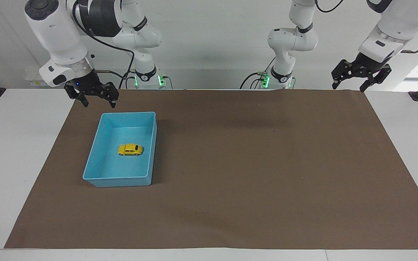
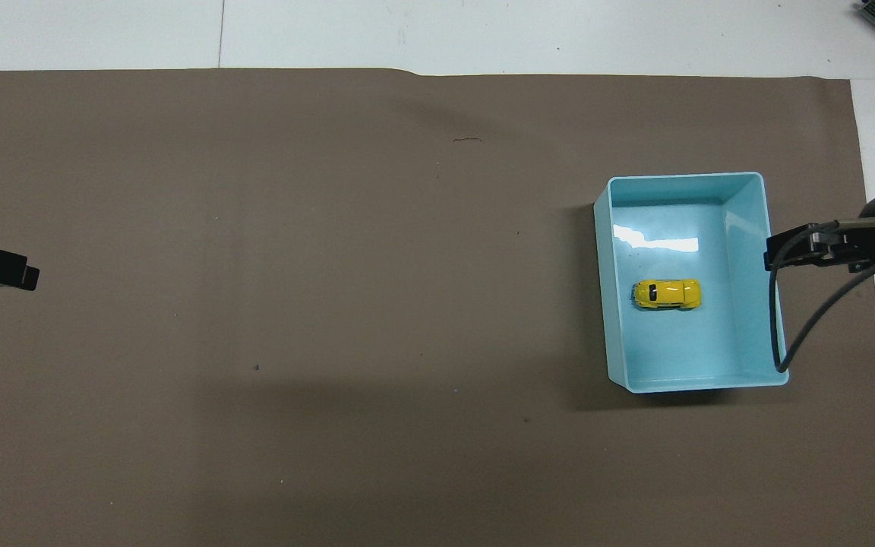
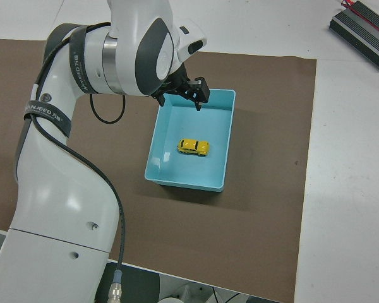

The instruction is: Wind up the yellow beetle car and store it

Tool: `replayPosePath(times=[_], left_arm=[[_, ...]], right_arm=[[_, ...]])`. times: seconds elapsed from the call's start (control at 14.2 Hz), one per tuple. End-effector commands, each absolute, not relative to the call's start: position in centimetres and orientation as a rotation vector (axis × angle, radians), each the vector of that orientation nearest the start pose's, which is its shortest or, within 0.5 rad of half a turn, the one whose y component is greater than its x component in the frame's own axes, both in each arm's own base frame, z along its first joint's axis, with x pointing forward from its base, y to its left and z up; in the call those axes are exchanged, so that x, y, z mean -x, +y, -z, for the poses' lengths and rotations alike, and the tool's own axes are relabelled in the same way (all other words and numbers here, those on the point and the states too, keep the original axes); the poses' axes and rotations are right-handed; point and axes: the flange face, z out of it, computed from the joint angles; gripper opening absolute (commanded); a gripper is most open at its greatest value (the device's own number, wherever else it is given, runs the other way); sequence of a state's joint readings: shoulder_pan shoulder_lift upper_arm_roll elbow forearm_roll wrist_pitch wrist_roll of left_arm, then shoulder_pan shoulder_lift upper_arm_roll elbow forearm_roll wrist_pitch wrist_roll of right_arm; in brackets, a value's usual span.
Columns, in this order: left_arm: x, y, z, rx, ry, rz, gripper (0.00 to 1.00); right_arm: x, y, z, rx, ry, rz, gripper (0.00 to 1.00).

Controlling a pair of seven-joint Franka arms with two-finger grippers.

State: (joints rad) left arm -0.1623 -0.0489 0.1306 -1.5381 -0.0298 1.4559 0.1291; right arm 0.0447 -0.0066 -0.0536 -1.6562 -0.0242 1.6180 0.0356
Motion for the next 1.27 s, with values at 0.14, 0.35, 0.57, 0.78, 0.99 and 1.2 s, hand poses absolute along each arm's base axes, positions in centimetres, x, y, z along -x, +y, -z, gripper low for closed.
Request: replayPosePath(times=[0.14,0.35,0.57,0.78,0.99,1.2], left_arm=[[-52.0,-1.7,-65.9,3.182,0.252,-0.058,1.00],[-52.0,-1.7,-65.9,3.182,0.252,-0.058,1.00],[-52.0,-1.7,-65.9,3.182,0.252,-0.058,1.00],[-52.0,-1.7,-65.9,3.182,0.252,-0.058,1.00],[-52.0,-1.7,-65.9,3.182,0.252,-0.058,1.00],[-52.0,-1.7,-65.9,3.184,0.253,-0.058,1.00]], right_arm=[[-54.8,-0.6,-60.9,3.156,0.094,-0.031,1.00],[-54.7,-0.2,-60.9,3.143,0.091,-0.034,1.00],[-54.4,-0.6,-61.3,3.115,0.113,-0.034,1.00],[-53.8,-0.7,-62.1,3.114,0.115,-0.032,1.00],[-53.7,-1.0,-62.5,3.124,0.115,-0.005,1.00],[-53.7,-1.3,-62.6,3.122,0.122,0.002,1.00]])
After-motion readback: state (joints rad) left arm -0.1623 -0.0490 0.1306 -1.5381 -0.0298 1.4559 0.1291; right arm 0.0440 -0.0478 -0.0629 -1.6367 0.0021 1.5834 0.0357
